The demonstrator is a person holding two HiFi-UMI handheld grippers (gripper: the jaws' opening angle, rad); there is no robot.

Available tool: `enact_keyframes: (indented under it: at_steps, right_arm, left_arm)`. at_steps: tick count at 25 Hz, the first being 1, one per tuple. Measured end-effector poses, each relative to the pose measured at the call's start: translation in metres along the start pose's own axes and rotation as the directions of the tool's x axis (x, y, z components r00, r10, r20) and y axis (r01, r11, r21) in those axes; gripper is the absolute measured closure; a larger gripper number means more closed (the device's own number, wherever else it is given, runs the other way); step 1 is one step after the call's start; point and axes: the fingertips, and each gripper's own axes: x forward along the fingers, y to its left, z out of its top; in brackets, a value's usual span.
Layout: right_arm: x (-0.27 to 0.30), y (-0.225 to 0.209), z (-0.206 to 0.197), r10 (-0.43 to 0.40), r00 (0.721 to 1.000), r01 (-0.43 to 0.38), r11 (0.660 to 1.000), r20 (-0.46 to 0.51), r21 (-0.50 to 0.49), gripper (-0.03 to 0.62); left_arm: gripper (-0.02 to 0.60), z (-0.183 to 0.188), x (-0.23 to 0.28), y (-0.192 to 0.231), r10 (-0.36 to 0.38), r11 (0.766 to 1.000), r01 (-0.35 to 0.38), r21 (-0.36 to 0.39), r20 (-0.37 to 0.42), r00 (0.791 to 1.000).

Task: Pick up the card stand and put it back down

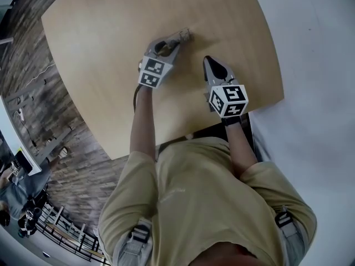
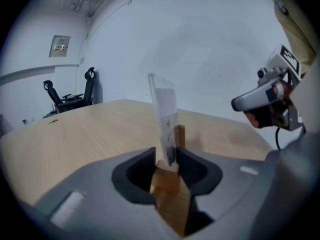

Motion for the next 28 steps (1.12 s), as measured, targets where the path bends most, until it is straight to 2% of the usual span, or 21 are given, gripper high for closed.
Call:
enact_keyframes:
  at_steps: [5,15,17,21,24,28]
  right_arm:
    - [-0.010,0.014,0.010,0.006,1.000,-0.006,1.000,0.021,-0.016,0.589]
    - [-0.044,0.035,0.021,0.012,0.995,-0.007,0.999,0.100,-0.049,0.589]
    - [-0.052,0.037,0.024,0.012,0.993,-0.006,0.999,0.116,-0.054,0.589]
    - [-0.063,0.052,0.030,0.023,0.989,-0.011,0.997,0.148,-0.080,0.589]
    - [-0.070,0.069,0.035,0.031,0.984,-0.013,0.995,0.176,-0.101,0.589]
    - [-0.088,0.092,0.045,0.042,0.974,-0.015,0.992,0.221,-0.124,0.589]
  left_arm:
    - [0.457,0.011,-0.009,-0.008,-0.027,0.999,0.027,-0.018,0.024,0.999]
    - [0.463,0.028,-0.047,-0.038,-0.019,0.999,0.023,-0.041,0.084,0.996]
    - [0.465,0.033,-0.055,-0.047,-0.021,0.997,0.028,-0.065,0.111,0.994]
    - [0.465,0.045,-0.083,-0.048,0.026,0.994,-0.007,-0.109,0.176,0.984]
    - [0.465,0.061,-0.117,-0.042,0.102,0.985,-0.064,-0.161,0.244,0.964]
    - [0.465,0.089,-0.178,-0.039,0.234,0.957,-0.151,-0.247,0.352,0.906]
